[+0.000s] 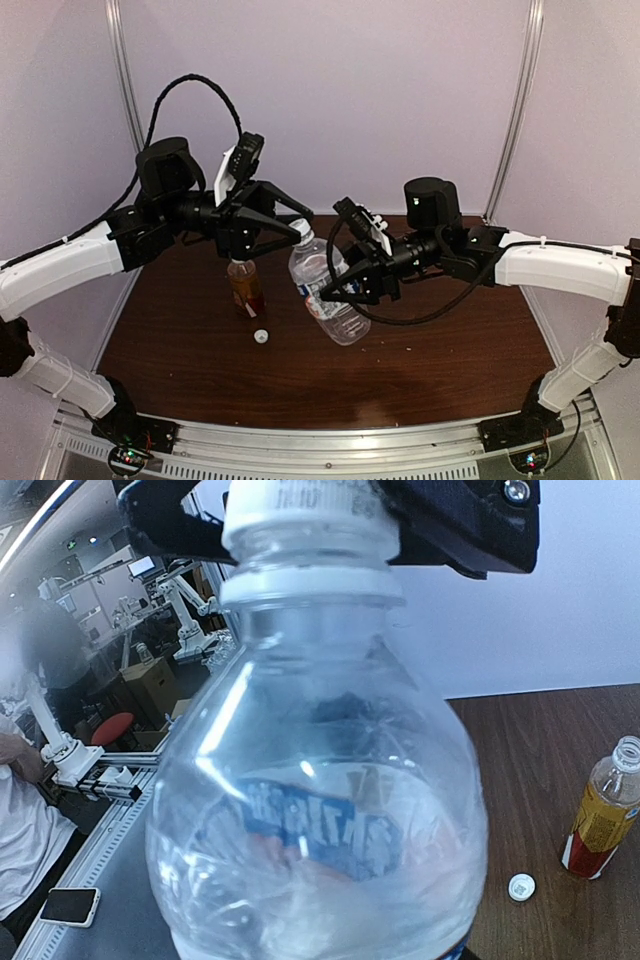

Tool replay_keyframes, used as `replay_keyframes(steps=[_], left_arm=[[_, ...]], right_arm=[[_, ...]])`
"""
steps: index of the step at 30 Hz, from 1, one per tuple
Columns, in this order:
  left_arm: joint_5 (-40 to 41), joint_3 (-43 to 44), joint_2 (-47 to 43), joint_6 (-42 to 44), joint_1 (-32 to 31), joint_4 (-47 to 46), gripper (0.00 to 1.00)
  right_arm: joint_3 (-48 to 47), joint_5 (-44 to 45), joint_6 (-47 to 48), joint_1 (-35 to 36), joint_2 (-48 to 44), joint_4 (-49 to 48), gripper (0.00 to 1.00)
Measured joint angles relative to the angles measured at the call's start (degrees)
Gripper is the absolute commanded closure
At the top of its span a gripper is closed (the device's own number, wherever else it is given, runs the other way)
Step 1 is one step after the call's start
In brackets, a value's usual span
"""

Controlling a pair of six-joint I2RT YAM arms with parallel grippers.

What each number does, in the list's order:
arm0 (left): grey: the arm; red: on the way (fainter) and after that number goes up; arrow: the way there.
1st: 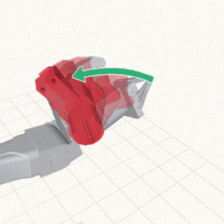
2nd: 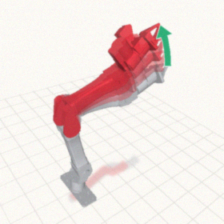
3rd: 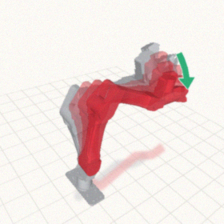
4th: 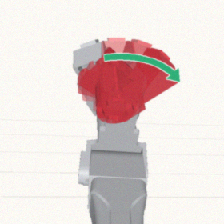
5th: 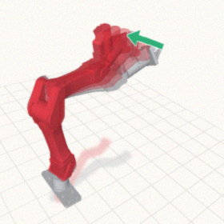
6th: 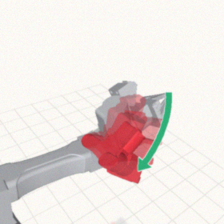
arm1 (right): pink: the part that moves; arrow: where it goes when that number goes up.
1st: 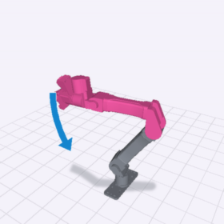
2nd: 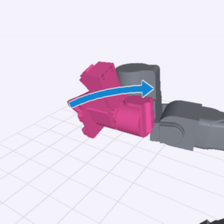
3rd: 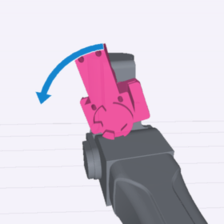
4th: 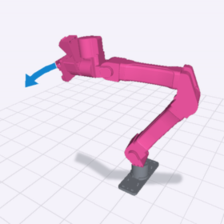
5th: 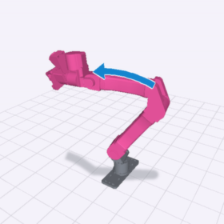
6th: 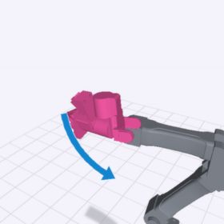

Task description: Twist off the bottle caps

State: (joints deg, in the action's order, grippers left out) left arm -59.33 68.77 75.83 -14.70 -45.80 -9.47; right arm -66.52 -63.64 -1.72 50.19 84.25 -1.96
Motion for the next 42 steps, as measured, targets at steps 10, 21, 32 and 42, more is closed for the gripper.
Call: replay_keyframes(steps=[10, 21, 32, 42], left_arm=[[-0.92, -0.22, 0.02, -0.39, 0.02, -1.29, 0.56], [-0.98, -0.76, 0.13, -1.11, 0.02, -2.62, 0.57], [-0.81, -1.01, 0.39, -1.42, 0.02, -2.56, 0.68], [1.79, -1.42, 0.11, -1.99, 0.07, -2.4, 0.7]], right_arm=[[0.0, 0.0, 0.07, 0.09, 0.0, -0.02, 0.6], [-0.11, 0.02, 0.02, 0.09, 0.0, 0.02, 0.61], [-0.74, 0.33, 0.46, 0.2, 0.0, 0.37, 0.61], [-0.74, 4.09, 2.4, 0.2, -0.48, 1.64, 0.62]])
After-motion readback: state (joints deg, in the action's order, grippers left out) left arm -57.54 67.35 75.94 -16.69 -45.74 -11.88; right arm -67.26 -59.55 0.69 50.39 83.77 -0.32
